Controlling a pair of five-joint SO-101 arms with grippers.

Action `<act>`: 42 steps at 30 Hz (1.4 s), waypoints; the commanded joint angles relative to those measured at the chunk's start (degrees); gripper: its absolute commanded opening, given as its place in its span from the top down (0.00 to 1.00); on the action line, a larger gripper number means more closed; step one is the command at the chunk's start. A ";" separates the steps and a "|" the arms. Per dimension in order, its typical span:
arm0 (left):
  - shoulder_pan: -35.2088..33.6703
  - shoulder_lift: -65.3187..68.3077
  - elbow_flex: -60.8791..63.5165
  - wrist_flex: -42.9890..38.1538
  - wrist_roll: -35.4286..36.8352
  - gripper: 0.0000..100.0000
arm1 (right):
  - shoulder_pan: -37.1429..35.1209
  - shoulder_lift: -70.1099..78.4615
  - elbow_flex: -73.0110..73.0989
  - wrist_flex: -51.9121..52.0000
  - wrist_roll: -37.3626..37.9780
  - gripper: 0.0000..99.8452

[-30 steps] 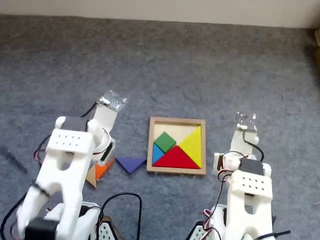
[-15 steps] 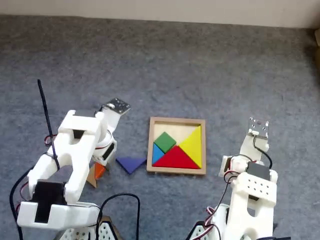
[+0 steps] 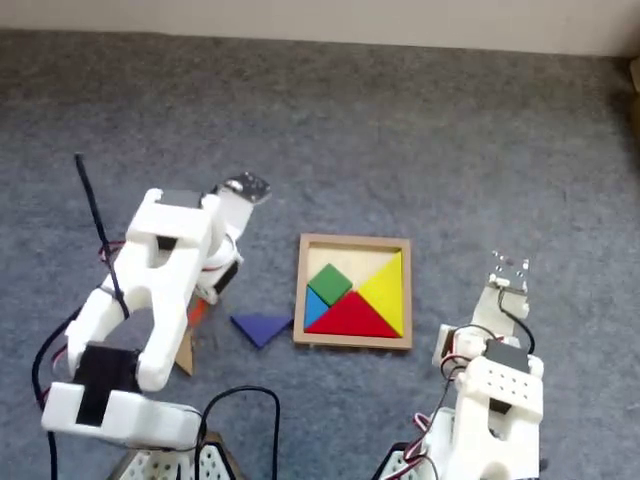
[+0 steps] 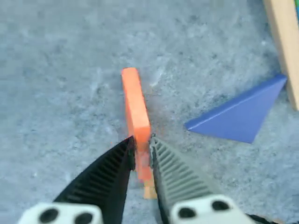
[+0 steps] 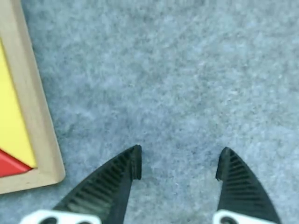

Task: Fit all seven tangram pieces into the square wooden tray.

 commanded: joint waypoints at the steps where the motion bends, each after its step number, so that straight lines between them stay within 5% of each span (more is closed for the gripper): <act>1: 1.71 -0.31 -8.48 3.08 0.35 0.99 | 2.42 -1.10 -0.40 -0.92 0.62 0.74; 13: 9.01 0.22 -18.77 4.66 5.63 0.99 | 2.86 -0.92 1.27 -4.09 0.62 0.74; 21: -3.21 0.04 -18.86 9.14 3.16 0.75 | 2.68 -1.01 1.89 -5.23 0.53 0.74; 28: -10.15 2.07 -14.73 8.44 -6.77 0.76 | 2.68 -1.01 1.89 -5.23 0.53 0.74; 35: -13.41 11.12 -11.03 -2.29 -7.56 0.76 | 2.77 -1.01 1.89 -5.23 0.53 0.74; 42: -13.23 17.80 -11.38 -4.48 -7.56 0.78 | 2.77 -1.01 1.89 -5.23 0.53 0.74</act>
